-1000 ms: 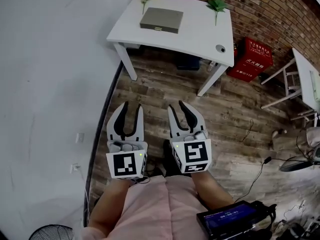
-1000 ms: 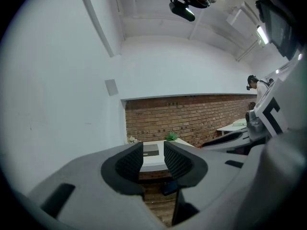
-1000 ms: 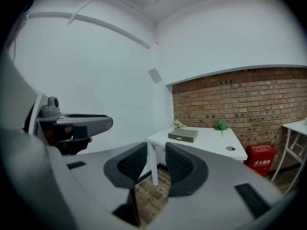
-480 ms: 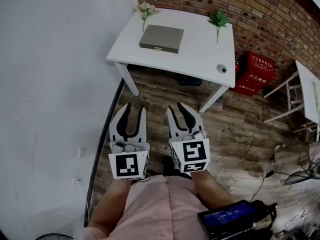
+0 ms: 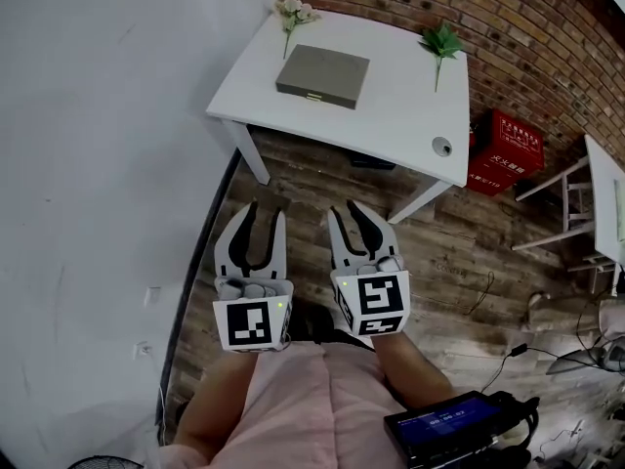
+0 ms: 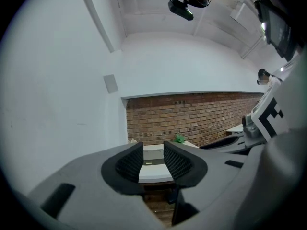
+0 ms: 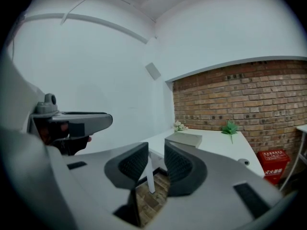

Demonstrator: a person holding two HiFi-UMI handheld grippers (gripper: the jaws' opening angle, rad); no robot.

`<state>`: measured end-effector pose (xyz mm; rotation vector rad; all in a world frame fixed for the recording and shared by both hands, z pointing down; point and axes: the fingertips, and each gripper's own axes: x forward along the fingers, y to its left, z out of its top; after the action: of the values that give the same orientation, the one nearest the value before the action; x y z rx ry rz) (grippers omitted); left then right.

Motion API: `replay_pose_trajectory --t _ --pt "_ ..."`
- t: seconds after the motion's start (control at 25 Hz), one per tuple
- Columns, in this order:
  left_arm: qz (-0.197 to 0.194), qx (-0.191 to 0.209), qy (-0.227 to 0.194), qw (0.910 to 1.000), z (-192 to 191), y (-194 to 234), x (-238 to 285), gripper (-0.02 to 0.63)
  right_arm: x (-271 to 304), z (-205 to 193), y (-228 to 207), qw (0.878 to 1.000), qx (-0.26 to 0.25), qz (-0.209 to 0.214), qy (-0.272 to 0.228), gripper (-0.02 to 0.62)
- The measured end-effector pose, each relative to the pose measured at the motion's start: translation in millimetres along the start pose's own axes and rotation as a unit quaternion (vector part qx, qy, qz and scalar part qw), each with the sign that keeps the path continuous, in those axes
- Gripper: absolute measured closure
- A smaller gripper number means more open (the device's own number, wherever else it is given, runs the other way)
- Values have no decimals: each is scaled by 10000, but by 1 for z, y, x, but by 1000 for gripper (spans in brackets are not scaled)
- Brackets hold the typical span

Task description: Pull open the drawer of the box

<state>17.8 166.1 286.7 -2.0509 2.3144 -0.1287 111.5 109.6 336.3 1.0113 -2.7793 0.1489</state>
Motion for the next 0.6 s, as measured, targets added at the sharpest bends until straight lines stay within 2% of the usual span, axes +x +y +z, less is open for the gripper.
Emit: replay_pose_trajectory --t 0.24,0.6 --pt "-63 -52 116 9999 -12 19 35 479 38 -3 -14 9998 64 -122 110 486" --pt "-456 -180 314 9983 -39 57 113 483 111 -14 -39 9975 220 -559 359 488"
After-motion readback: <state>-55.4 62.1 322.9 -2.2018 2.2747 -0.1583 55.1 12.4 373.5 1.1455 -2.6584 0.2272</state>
